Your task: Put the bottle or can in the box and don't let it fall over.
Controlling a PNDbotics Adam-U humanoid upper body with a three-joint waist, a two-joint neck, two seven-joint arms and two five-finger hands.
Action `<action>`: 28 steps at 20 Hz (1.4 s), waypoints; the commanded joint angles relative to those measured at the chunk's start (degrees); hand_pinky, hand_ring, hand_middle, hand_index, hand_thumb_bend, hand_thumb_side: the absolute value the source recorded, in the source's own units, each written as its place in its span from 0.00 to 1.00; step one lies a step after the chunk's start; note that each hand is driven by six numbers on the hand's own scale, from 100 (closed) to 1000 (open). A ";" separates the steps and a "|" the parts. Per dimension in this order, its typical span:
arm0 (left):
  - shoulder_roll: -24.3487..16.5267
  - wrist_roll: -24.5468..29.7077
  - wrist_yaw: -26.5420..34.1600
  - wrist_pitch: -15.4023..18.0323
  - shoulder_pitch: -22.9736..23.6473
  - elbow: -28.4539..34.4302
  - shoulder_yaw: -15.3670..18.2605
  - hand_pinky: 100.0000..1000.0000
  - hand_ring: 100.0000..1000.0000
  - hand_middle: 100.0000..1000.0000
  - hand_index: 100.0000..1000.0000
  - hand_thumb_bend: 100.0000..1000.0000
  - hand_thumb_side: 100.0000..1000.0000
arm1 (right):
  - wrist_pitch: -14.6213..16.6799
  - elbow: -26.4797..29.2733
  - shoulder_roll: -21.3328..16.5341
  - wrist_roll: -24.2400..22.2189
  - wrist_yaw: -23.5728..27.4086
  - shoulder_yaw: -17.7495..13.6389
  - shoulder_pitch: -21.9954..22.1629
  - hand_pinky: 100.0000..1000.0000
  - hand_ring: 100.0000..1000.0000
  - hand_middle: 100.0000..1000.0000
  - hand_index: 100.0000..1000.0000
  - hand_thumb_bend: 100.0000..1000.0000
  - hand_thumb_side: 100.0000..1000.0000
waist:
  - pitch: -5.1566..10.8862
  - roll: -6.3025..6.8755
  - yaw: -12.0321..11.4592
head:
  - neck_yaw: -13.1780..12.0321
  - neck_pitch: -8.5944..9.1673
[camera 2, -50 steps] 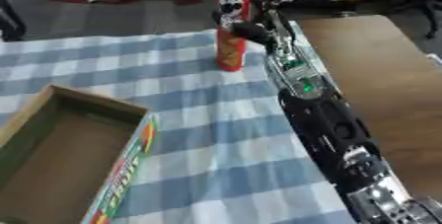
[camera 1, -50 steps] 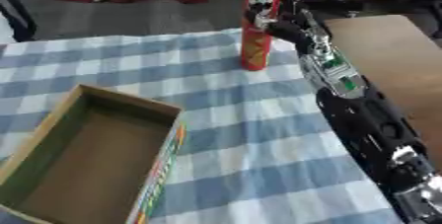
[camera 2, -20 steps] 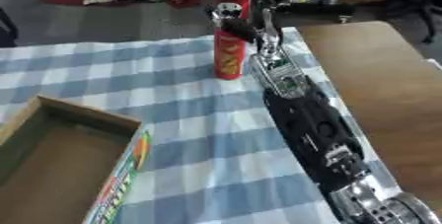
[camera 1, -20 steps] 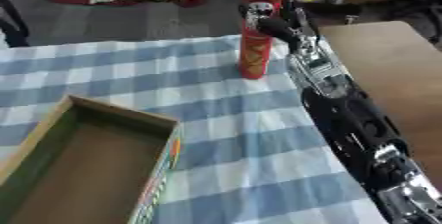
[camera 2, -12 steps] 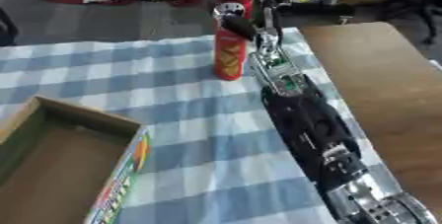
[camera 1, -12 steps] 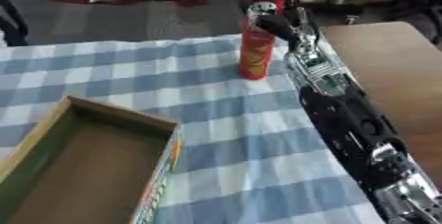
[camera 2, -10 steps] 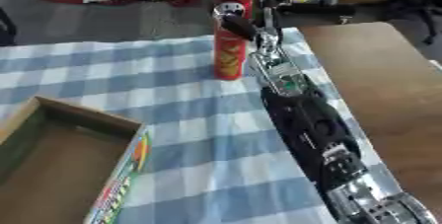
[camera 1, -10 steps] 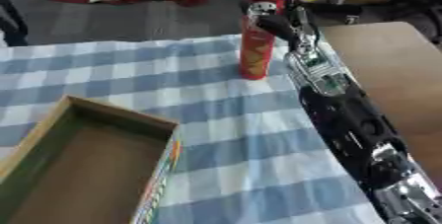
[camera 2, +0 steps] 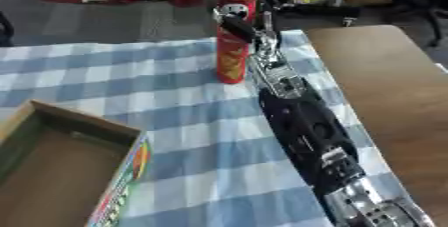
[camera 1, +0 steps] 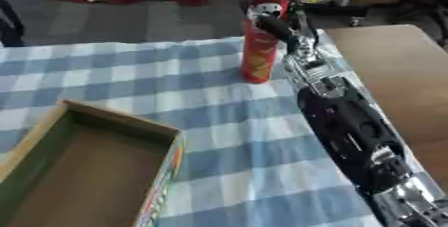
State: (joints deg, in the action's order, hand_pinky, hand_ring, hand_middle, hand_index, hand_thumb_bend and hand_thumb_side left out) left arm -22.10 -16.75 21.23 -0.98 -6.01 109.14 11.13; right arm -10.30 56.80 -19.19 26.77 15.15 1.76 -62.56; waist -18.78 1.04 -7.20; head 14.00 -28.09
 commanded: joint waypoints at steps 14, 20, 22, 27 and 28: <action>-0.90 0.50 0.14 0.02 -0.70 0.93 -0.04 1.00 0.76 0.88 0.80 0.35 0.58 | 1.34 -1.06 -1.50 1.53 1.90 -1.04 -2.36 0.82 0.90 0.87 0.85 0.42 0.09 | 0.34 -0.09 -0.62 | 0.77 1.67; -0.86 0.54 0.18 0.03 -0.86 0.97 -0.02 1.00 0.76 0.88 0.80 0.35 0.58 | 2.73 -1.89 -1.32 3.39 2.99 -1.22 -2.59 0.84 0.81 0.82 0.77 0.34 0.06 | 0.11 -0.14 -0.93 | 1.00 2.04; -0.83 0.52 0.16 0.04 -0.87 0.99 0.02 1.00 0.76 0.87 0.80 0.35 0.58 | 3.31 -2.05 -1.32 3.88 3.30 -1.23 -2.61 0.85 0.79 0.79 0.74 0.30 0.03 | 0.07 -0.14 -1.01 | 1.06 2.03; -0.85 0.53 0.22 0.08 -0.79 1.00 0.10 1.00 0.75 0.87 0.79 0.35 0.58 | 3.77 -2.21 -1.26 5.03 2.71 -1.05 -2.49 0.88 0.73 0.70 0.65 0.17 0.00 | 0.10 -0.16 -1.10 | 1.11 1.81; -0.84 0.53 0.23 0.08 -0.79 1.00 0.12 1.00 0.75 0.87 0.79 0.34 0.58 | 3.76 -2.20 -1.24 5.28 2.49 -1.06 -2.45 0.89 0.72 0.68 0.63 0.14 0.00 | 0.12 -0.19 -1.12 | 1.10 1.80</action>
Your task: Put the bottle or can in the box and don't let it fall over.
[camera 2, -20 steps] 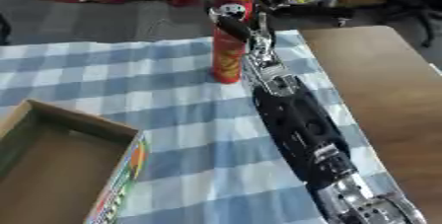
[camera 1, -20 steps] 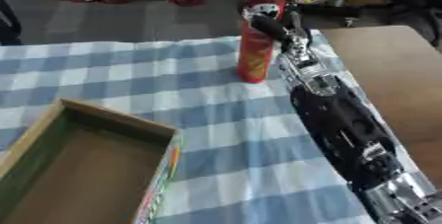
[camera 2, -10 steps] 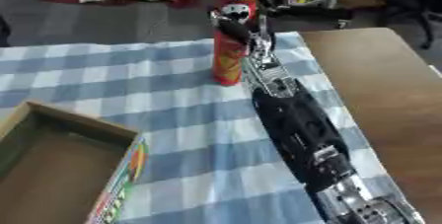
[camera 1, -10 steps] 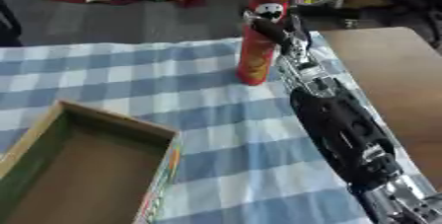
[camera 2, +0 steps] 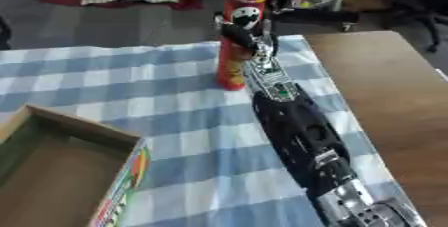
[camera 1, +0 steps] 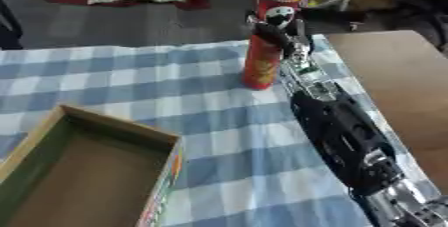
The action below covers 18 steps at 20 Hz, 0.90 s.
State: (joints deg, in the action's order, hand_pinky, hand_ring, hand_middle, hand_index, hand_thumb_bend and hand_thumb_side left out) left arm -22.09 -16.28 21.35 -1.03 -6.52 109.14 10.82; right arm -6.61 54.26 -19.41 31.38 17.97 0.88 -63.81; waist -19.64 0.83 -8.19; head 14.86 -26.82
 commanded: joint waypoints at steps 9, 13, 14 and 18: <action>-0.89 0.16 0.25 0.13 -0.33 0.95 0.44 1.00 0.75 0.87 0.78 0.33 0.59 | 0.10 1.89 -0.90 2.81 -3.57 0.15 -1.23 0.88 0.68 0.58 0.51 0.00 0.00 | 1.19 -0.04 0.02 | 0.18 -0.41; -0.91 0.24 0.32 0.13 -0.30 0.93 0.47 1.00 0.75 0.87 0.78 0.33 0.59 | 0.16 2.85 -0.87 2.50 -3.70 0.30 -1.37 0.87 0.66 0.56 0.48 0.00 0.00 | 1.46 -0.06 0.10 | 0.08 -0.96; -0.93 0.25 0.34 0.13 -0.30 0.92 0.47 1.00 0.75 0.87 0.78 0.33 0.58 | 0.19 3.08 -0.87 2.43 -3.61 0.33 -1.43 0.86 0.64 0.55 0.46 0.00 0.00 | 1.55 -0.07 0.13 | 0.02 -1.09; -1.03 0.30 0.46 0.15 -0.29 0.94 0.51 1.00 0.75 0.87 0.78 0.33 0.59 | 0.21 4.46 -0.88 2.25 -2.61 0.64 -1.79 0.85 0.58 0.51 0.43 0.00 0.00 | 2.14 -0.16 0.26 | -0.11 -1.65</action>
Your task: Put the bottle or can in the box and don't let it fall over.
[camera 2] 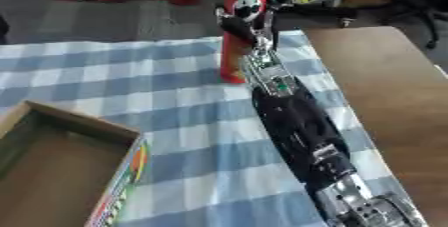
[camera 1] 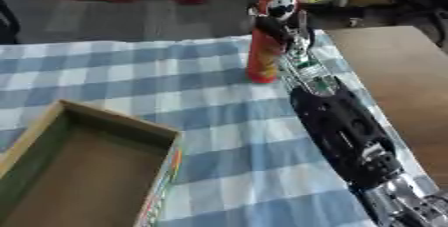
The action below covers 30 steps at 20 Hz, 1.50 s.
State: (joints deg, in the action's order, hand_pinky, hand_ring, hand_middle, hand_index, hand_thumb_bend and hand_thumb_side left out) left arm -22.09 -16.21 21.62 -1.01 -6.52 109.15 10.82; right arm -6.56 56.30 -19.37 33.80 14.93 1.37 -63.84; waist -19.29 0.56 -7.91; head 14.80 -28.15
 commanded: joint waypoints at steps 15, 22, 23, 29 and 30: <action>-1.84 -0.44 0.28 0.31 1.47 0.62 1.04 1.00 0.75 0.87 0.78 0.32 0.58 | -6.85 14.88 3.80 -6.11 8.59 7.70 -4.84 0.84 0.57 0.51 0.42 0.00 0.00 | 5.84 -0.05 1.73 | -0.96 -4.94; -2.24 -1.22 -0.01 0.46 3.12 0.19 1.63 1.00 0.75 0.87 0.78 0.32 0.58 | -14.34 22.52 9.40 -6.55 13.09 13.67 -4.63 0.84 0.56 0.51 0.42 0.00 0.00 | 8.16 -0.50 1.71 | -0.64 -7.03; -2.33 -1.43 -0.10 0.53 3.45 0.15 1.84 1.00 0.75 0.87 0.78 0.32 0.58 | -14.89 23.34 10.13 -6.48 13.45 14.39 -4.59 0.84 0.56 0.51 0.42 0.00 0.00 | 8.37 -0.64 1.65 | -0.52 -7.27; -2.63 -2.72 -0.56 0.83 4.46 -0.09 2.92 1.00 0.75 0.87 0.78 0.32 0.57 | -17.34 28.80 14.04 -6.96 14.66 18.24 -3.10 0.84 0.56 0.51 0.42 0.00 0.00 | 8.88 -1.22 1.42 | 0.16 -8.37; -2.63 -2.87 -0.63 0.85 4.50 -0.14 3.03 1.00 0.75 0.87 0.78 0.32 0.57 | -17.65 29.75 14.52 -6.92 14.63 18.79 -2.65 0.84 0.56 0.51 0.42 0.00 0.00 | 8.91 -1.28 1.39 | 0.22 -8.46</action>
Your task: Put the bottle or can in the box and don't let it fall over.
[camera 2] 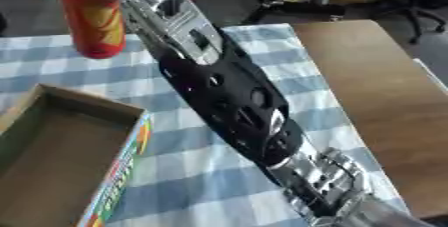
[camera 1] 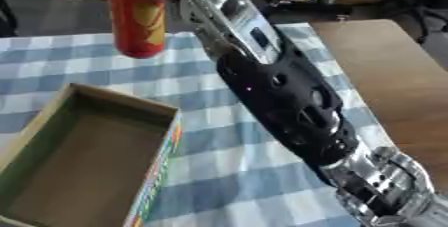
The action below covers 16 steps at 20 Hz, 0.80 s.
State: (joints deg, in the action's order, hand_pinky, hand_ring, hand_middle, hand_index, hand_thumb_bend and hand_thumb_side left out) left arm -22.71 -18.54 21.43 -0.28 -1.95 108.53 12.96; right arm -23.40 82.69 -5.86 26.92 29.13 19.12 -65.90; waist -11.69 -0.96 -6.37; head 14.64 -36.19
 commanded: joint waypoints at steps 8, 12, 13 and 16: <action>-1.94 -1.74 -0.64 0.43 0.62 -0.28 1.87 1.00 0.75 0.87 0.78 0.32 0.57 | -2.37 8.60 4.24 -0.13 -1.01 5.66 4.62 0.83 0.57 0.52 0.42 0.00 0.00 | 1.57 -0.22 -0.30 | 0.45 -1.25; -1.85 -1.97 -0.74 0.53 0.83 -0.35 2.11 1.00 0.75 0.87 0.78 0.32 0.57 | -2.58 8.65 4.76 -0.65 -1.91 6.75 6.72 0.83 0.57 0.52 0.42 0.00 0.00 | 1.41 -0.35 -0.35 | 0.18 -1.11; -1.82 -2.00 -0.75 0.54 0.86 -0.34 2.15 1.00 0.75 0.87 0.78 0.32 0.57 | -2.55 8.49 4.88 -0.66 -2.03 6.88 7.15 0.83 0.57 0.52 0.42 0.00 0.00 | 1.35 -0.38 -0.34 | 0.17 -1.09; -1.71 -2.09 -0.80 0.57 0.80 -0.28 2.24 1.00 0.75 0.87 0.78 0.32 0.58 | -1.81 7.99 5.26 -0.74 -2.13 7.49 8.88 0.83 0.58 0.53 0.42 0.00 0.00 | 1.09 -0.46 -0.32 | 0.19 -0.88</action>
State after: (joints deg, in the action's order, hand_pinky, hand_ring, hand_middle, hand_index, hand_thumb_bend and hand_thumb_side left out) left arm -22.73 -20.46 21.13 0.16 -0.97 107.69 14.43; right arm -25.60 90.02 -1.01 26.29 27.43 26.61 -56.10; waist -11.51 -1.75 -6.65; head 14.81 -37.23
